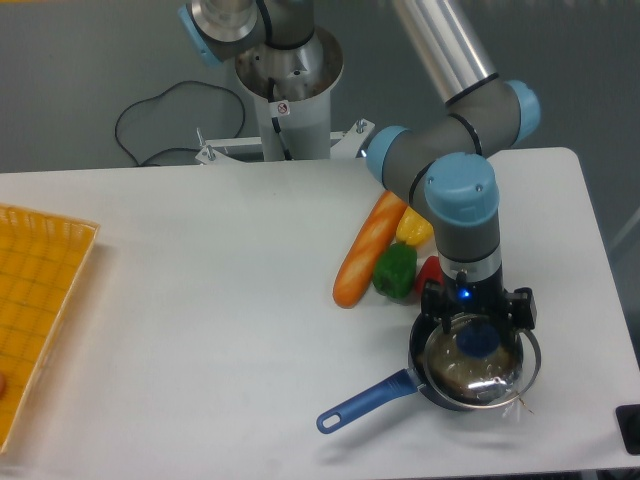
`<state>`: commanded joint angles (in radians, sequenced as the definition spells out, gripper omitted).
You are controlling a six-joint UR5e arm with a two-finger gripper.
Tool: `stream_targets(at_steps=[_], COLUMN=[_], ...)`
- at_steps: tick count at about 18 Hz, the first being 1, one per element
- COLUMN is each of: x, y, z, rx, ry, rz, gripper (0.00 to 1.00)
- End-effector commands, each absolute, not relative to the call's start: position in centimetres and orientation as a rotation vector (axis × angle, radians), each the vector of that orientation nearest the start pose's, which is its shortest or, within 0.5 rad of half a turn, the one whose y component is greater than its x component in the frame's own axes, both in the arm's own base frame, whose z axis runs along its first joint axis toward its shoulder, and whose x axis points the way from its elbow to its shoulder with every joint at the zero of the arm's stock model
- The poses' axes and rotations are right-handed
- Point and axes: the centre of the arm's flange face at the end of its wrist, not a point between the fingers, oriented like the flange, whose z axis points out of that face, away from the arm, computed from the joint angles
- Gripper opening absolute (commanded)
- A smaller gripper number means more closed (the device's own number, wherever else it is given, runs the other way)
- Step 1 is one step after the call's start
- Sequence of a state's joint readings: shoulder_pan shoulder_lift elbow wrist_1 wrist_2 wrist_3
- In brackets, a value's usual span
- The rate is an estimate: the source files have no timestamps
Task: Close the pot lid
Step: 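Open the gripper and lift it up away from the lid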
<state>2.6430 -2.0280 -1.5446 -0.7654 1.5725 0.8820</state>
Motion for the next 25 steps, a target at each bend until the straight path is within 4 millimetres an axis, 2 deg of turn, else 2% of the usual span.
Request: stream_targets(at_steps=[8, 10, 11, 13, 16, 21, 25], x=[-50.9, -50.9, -50.7, -50.1, -49.5, -50.8, -51.8], y=[41.7, 40.4, 39.8, 38.5, 36.2, 32.8, 30.6], z=[34.4, 34.0, 34.7, 35.0, 36.8, 38.6, 39.3], rx=[-2.796, -2.804, -2.804, -2.823, -2.824, -2.942, -2.986], ry=[-0.278, -0.295, -0.272, -0.254, -0.265, -0.037, 0.041], rz=[0.359, 0.344, 0.359, 0.349, 0.374, 0.238, 0.131], gripper=[1.00, 1.00, 1.00, 1.00, 1.00, 1.00, 1.00])
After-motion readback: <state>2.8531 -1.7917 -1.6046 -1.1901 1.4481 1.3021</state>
